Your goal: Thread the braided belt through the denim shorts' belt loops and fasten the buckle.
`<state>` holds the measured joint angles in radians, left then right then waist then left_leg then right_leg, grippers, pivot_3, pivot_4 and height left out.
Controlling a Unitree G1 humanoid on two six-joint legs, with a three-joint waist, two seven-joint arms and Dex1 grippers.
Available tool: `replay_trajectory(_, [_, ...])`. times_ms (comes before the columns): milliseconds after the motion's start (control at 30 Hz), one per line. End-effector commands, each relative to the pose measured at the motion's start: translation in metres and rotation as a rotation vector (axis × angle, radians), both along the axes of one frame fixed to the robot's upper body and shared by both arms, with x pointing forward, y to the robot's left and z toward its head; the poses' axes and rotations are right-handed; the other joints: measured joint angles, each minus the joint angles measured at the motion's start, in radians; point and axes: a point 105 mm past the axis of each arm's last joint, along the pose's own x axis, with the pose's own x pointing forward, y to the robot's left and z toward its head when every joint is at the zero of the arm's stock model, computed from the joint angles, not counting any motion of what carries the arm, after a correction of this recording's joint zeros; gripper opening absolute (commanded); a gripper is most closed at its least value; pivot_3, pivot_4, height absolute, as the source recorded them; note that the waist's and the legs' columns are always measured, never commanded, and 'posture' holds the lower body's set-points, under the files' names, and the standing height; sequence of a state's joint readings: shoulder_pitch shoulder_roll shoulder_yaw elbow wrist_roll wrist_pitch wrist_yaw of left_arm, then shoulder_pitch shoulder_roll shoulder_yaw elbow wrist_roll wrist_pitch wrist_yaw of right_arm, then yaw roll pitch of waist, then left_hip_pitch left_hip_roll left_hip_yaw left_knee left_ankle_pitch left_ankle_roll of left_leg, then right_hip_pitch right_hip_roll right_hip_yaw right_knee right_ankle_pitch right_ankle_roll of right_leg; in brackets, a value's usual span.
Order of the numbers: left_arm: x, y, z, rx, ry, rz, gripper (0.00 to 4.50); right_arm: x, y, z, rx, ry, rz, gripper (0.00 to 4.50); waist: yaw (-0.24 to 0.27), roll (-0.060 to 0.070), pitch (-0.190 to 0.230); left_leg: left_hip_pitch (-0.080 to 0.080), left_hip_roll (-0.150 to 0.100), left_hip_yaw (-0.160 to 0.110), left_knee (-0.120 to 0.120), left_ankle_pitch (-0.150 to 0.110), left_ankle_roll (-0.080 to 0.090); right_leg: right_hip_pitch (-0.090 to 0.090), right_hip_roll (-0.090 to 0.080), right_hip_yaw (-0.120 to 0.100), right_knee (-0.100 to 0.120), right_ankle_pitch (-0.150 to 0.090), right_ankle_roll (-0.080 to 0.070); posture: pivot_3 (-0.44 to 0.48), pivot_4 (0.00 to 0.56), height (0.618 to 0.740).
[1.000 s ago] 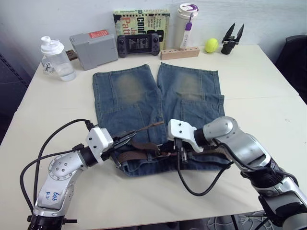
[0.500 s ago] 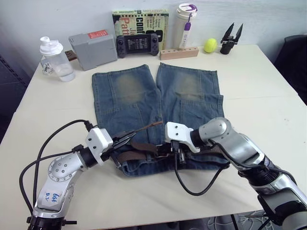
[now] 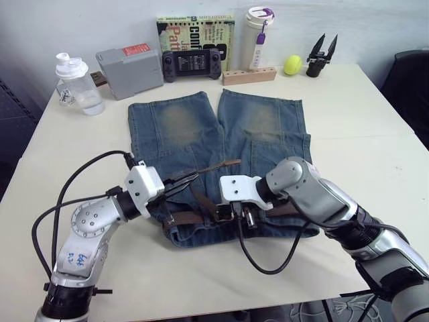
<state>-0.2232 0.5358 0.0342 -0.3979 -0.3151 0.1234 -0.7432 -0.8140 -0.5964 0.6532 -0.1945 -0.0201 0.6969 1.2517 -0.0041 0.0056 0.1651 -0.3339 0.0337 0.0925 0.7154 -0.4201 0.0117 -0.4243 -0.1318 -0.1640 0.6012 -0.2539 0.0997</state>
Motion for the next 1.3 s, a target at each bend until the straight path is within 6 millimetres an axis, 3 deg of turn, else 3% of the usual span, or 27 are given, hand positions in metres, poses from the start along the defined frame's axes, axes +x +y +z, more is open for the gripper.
replay_trajectory(33, [0.006, -0.007, 0.029, -0.007, -0.075, -0.089, 0.0, -0.019, -0.007, -0.06, -0.159, 0.192, -0.012, 0.04, -0.002, 0.001, -0.004, 0.0, 0.0, 0.0, 0.0, 0.0, 0.0, 0.0, 0.0, 0.0, 0.0, 0.0, 0.0, 0.0, 0.15, 0.722])
replay_trajectory(233, [0.025, -0.03, 0.058, 0.011, -0.141, -0.211, 0.0, -0.029, -0.001, -0.075, -0.201, 0.222, 0.031, 0.04, -0.018, 0.001, -0.006, 0.001, 0.001, 0.001, -0.001, 0.0, -0.001, 0.001, 0.002, -0.001, 0.0, 0.0, -0.001, 0.0, 0.15, 0.722])
replay_trajectory(433, [0.041, -0.069, 0.082, 0.026, -0.222, -0.361, 0.0, -0.041, 0.002, -0.091, -0.244, 0.26, 0.079, 0.04, -0.025, 0.002, -0.008, 0.001, 0.001, 0.001, -0.001, 0.001, -0.001, 0.001, 0.003, -0.001, 0.0, 0.0, -0.001, 0.0, 0.15, 0.722])
replay_trajectory(667, [0.028, -0.124, 0.111, -0.008, -0.301, -0.561, 0.0, -0.048, 0.002, -0.1, -0.272, 0.29, 0.11, 0.04, -0.024, 0.003, -0.013, 0.002, 0.0, 0.001, -0.001, 0.001, -0.001, 0.002, 0.002, -0.001, 0.0, 0.0, -0.001, 0.0, 0.15, 0.722])
replay_trajectory(800, [0.018, -0.145, 0.122, -0.043, -0.33, -0.62, 0.0, -0.051, 0.003, -0.101, -0.272, 0.3, 0.119, 0.04, -0.023, 0.003, -0.013, 0.004, 0.0, 0.0, -0.001, 0.001, -0.001, 0.004, 0.002, -0.001, 0.0, 0.0, -0.001, 0.0, 0.15, 0.722])
replay_trajectory(967, [0.011, -0.162, 0.129, -0.056, -0.354, -0.654, 0.0, -0.053, 0.005, -0.102, -0.271, 0.304, 0.127, 0.04, -0.02, 0.003, -0.013, 0.013, 0.0, -0.003, -0.002, 0.0, -0.001, 0.016, 0.002, -0.004, -0.006, 0.0, 0.0, 0.0, 0.15, 0.722])
replay_trajectory(1300, [-0.001, -0.179, 0.141, -0.12, -0.377, -0.688, 0.0, -0.055, 0.008, -0.105, -0.269, 0.307, 0.136, 0.04, -0.019, 0.004, -0.013, 0.013, 0.0, -0.003, -0.002, 0.0, -0.001, 0.017, 0.001, -0.004, -0.006, 0.0, 0.0, 0.0, 0.15, 0.722])
